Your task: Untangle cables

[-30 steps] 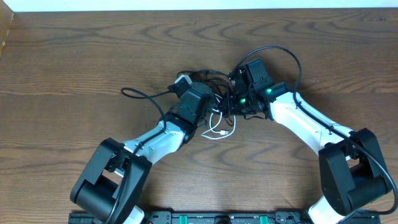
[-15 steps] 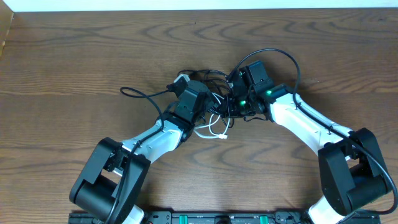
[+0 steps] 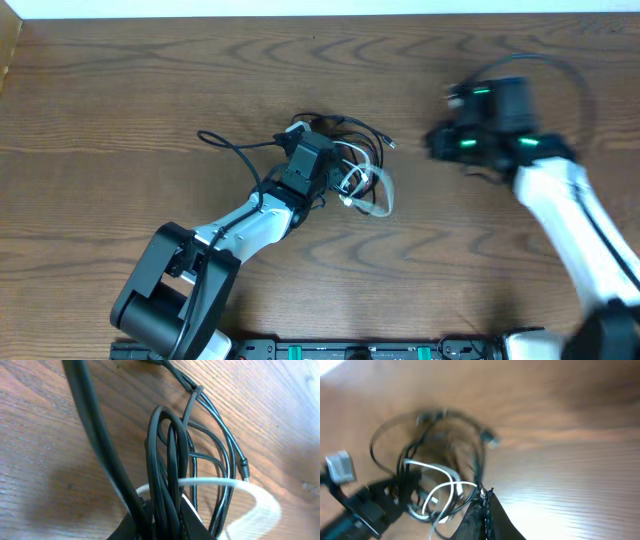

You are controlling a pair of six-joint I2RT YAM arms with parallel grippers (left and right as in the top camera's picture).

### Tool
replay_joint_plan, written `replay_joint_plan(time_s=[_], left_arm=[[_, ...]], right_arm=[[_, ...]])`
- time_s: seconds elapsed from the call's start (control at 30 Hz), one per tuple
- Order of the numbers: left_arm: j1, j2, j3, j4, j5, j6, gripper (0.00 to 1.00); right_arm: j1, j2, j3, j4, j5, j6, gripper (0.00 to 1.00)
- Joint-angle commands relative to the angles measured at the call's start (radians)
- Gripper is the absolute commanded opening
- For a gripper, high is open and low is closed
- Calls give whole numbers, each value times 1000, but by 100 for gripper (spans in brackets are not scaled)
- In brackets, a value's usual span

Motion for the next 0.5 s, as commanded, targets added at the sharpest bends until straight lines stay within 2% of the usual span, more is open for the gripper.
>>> replay_joint_plan(time_s=[0.0,0.1,0.13,0.2,0.3,0.33,0.4,0.47], left_arm=[[5,-19,4,-13,-6,50,12],[5,-19,4,-13,-4,50,11],[4,-19,4,-13,0,52,8],[4,-19,4,0,40,107,8],[4,-19,4,73,241,311,7],[5,-19,4,114,377,395,8],[5,-19,4,149,517,449,8],[5,-19,4,161,595,470,8]], right_arm=[[-82,-97,2,-42,74,-16,1],[-151,-158,2,-72,86,-16,1],[-164,-171,2,-80,59,-17,1],[-172,-182,2,-100,-39,-61,1],[-151,-171,-10,-131,-185,-153,25],[-129,-156,-29,-130,-248,-206,32],[-99,-135,-59,-109,-312,-281,41],[-68,-109,-94,-82,-369,-359,49]])
